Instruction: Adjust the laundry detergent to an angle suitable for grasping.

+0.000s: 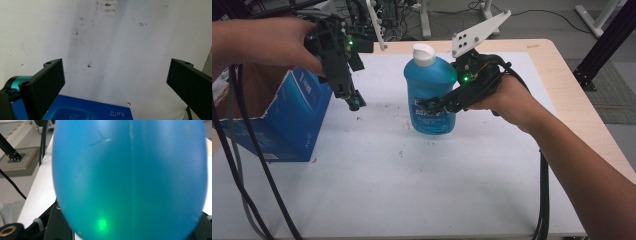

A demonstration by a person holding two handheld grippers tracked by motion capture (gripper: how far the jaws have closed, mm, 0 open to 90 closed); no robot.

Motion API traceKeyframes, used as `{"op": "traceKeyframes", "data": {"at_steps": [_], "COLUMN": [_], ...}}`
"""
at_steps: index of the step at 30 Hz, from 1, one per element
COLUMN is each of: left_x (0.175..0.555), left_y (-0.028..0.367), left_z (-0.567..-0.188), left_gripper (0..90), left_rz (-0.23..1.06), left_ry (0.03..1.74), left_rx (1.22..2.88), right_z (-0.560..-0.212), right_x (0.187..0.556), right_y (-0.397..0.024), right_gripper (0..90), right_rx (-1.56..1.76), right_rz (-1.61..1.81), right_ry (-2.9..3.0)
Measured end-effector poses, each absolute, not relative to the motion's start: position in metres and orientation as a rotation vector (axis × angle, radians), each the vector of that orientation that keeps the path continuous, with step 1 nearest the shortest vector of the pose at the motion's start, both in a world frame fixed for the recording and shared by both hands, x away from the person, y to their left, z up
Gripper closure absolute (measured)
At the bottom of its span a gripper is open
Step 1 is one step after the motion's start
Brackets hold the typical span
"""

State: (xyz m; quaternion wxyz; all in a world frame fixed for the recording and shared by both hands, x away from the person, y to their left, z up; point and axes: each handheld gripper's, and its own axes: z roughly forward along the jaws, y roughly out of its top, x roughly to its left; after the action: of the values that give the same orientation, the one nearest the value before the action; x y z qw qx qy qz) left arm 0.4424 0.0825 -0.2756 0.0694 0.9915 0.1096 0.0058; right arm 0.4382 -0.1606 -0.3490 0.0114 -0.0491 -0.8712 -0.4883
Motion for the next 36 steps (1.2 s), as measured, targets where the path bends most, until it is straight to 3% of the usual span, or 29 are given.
{"op": "traceKeyframes", "data": {"at_steps": [36], "left_x": [0.446], "left_y": [0.091], "left_z": [-0.286], "left_gripper": [1.7], "left_rz": [-0.007], "left_ry": [0.355], "left_rx": [2.983], "right_z": [-0.385], "right_x": [0.441], "right_y": [-0.136], "right_gripper": [43.9], "right_rx": [-0.029], "right_rz": [-1.469], "right_ry": [-2.692]}}
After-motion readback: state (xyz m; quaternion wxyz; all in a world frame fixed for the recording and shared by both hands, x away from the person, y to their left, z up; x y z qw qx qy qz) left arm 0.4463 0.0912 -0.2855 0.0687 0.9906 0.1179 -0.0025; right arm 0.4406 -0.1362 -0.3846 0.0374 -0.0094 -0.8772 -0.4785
